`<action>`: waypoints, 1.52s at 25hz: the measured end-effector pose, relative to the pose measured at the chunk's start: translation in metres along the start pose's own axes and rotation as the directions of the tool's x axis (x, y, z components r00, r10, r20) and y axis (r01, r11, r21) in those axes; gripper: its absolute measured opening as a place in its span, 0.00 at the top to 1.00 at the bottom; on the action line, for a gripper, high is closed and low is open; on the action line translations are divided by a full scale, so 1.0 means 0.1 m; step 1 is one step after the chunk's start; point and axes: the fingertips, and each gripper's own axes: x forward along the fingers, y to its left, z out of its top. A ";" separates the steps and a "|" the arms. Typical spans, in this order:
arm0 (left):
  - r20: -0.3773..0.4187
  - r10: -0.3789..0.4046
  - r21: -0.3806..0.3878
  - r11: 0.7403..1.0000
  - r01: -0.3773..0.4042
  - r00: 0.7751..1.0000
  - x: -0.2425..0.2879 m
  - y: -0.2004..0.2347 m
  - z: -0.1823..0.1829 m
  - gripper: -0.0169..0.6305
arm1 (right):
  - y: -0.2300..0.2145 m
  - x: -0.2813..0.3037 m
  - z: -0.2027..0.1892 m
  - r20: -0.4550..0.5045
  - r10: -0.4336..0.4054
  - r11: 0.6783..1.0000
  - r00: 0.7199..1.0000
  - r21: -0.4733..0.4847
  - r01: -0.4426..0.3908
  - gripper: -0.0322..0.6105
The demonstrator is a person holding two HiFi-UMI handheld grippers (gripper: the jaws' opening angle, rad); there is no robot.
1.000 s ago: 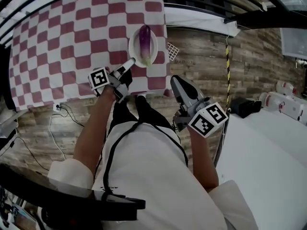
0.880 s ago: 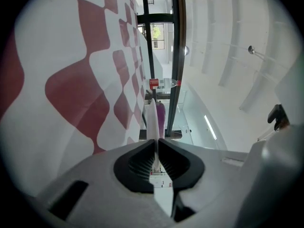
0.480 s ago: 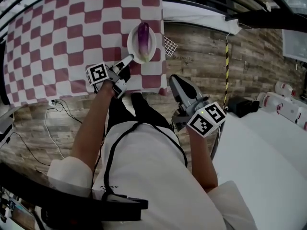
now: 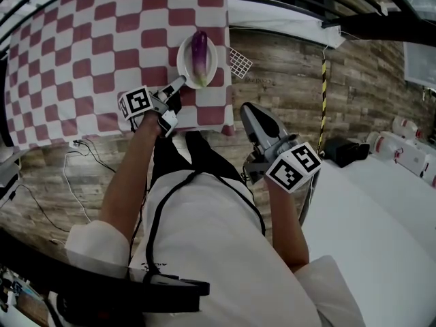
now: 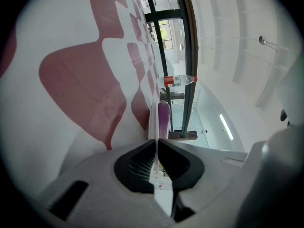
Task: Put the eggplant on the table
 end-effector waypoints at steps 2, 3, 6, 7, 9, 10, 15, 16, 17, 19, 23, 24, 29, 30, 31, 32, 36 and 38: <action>-0.003 0.040 0.007 0.999 -0.040 0.999 0.05 0.03 0.00 0.94 | -0.05 -0.01 0.04 0.000 0.001 1.000 1.000 0.004 -0.001 0.94; -0.004 0.061 0.010 0.998 -0.061 0.998 0.05 0.05 0.01 0.94 | -0.06 0.00 0.04 0.001 0.001 1.000 1.000 0.005 -0.001 0.94; -0.009 0.134 0.028 0.991 -0.133 0.991 0.04 0.11 0.01 0.94 | -0.05 0.00 0.05 0.009 0.004 1.000 1.000 0.007 -0.004 0.94; -0.009 0.159 0.036 0.987 -0.159 0.987 0.04 0.13 0.02 0.94 | -0.05 0.00 0.05 0.012 0.006 1.000 1.000 0.007 -0.006 0.94; -0.009 0.203 0.043 0.978 -0.202 0.979 0.05 0.16 0.02 0.94 | -0.04 -0.01 0.06 0.015 0.008 1.000 1.000 0.010 -0.008 0.94; -0.009 0.220 0.041 0.975 -0.219 0.975 0.05 0.17 0.03 0.94 | -0.04 -0.01 0.07 0.016 0.009 1.000 1.000 0.012 -0.009 0.94; -0.010 0.299 0.037 0.954 -0.299 0.954 0.06 0.22 0.03 0.94 | -0.01 -0.03 0.10 0.032 0.006 1.000 0.999 0.015 -0.007 0.94; -0.012 0.314 0.038 0.949 -0.313 0.949 0.06 0.23 0.03 0.94 | -0.01 -0.03 0.11 0.037 0.006 1.000 0.999 0.013 -0.006 0.94; -0.013 0.327 0.036 0.945 -0.326 0.945 0.07 0.24 0.03 0.94 | 0.01 -0.04 0.12 0.041 0.005 1.000 0.999 0.012 -0.005 0.94; -0.013 0.348 0.027 0.937 -0.348 0.937 0.07 0.26 0.03 0.91 | 0.03 -0.05 0.14 0.049 0.003 1.000 0.999 0.012 -0.003 0.94; -0.014 0.381 0.038 0.924 -0.380 0.924 0.07 0.25 0.05 0.84 | 0.10 -0.07 0.18 0.068 0.001 1.000 0.998 0.005 -0.001 0.94; -0.016 0.384 0.046 0.923 -0.383 0.923 0.06 0.24 0.05 0.81 | 0.12 -0.08 0.18 0.072 0.001 1.000 0.997 0.004 -0.001 0.94; -0.031 0.403 0.075 0.914 -0.400 0.915 -0.06 0.17 0.01 0.73 | 0.24 -0.12 0.19 0.090 0.001 1.000 0.996 -0.005 0.000 0.94; -0.032 0.404 0.080 0.913 -0.401 0.914 -0.10 0.16 0.00 0.73 | 0.26 -0.13 0.19 0.094 0.003 1.000 0.996 -0.008 -0.002 0.94; -0.034 0.404 0.084 0.913 -0.400 0.914 -0.15 0.14 0.00 0.73 | 0.29 -0.14 0.20 0.098 0.005 1.000 0.995 -0.011 -0.004 0.94; -0.034 0.403 0.088 0.913 -0.399 0.914 -0.20 0.12 -0.01 0.73 | 0.32 -0.14 0.20 0.101 0.009 1.000 0.995 -0.014 -0.007 0.94; -0.024 0.397 0.108 0.913 -0.392 0.918 -0.43 0.04 -0.01 0.75 | 0.44 -0.14 0.20 0.112 0.022 1.000 0.993 -0.025 -0.019 0.94; -0.017 0.387 0.123 0.916 -0.382 0.922 -0.52 -0.02 0.01 0.75 | 0.50 -0.14 0.18 0.113 0.028 0.999 0.993 -0.032 -0.024 0.94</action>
